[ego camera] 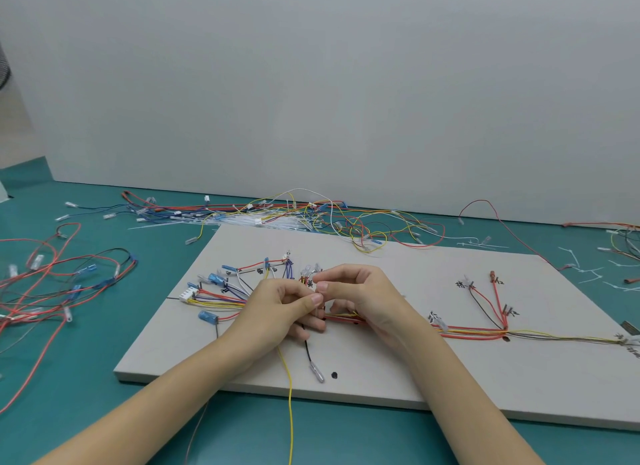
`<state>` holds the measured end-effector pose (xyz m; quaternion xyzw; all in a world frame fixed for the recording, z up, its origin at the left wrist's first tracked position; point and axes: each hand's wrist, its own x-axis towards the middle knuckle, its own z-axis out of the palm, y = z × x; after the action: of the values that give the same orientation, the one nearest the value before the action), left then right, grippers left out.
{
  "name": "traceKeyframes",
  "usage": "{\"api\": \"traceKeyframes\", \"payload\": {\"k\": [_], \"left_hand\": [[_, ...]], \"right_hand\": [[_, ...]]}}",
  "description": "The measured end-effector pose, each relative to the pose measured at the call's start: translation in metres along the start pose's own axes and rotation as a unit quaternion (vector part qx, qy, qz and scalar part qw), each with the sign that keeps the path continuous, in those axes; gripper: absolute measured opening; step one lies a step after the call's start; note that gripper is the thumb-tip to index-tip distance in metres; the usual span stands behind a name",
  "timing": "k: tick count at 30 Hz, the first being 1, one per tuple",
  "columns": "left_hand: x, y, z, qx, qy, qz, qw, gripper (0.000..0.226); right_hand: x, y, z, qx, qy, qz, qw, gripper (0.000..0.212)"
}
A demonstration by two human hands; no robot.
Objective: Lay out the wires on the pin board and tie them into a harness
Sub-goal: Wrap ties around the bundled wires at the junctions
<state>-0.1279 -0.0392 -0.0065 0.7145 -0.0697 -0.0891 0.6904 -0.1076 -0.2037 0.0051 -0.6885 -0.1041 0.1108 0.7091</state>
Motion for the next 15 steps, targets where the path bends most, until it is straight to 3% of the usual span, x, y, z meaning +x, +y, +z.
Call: {"api": "traceKeyframes", "payload": {"k": [15], "left_hand": [[-0.0013,-0.0001,0.0008,-0.005,0.014,0.006,1.000,0.015]], "right_hand": [[0.0018,0.0017,0.0001,-0.008,-0.002,-0.001,1.000,0.009]]}}
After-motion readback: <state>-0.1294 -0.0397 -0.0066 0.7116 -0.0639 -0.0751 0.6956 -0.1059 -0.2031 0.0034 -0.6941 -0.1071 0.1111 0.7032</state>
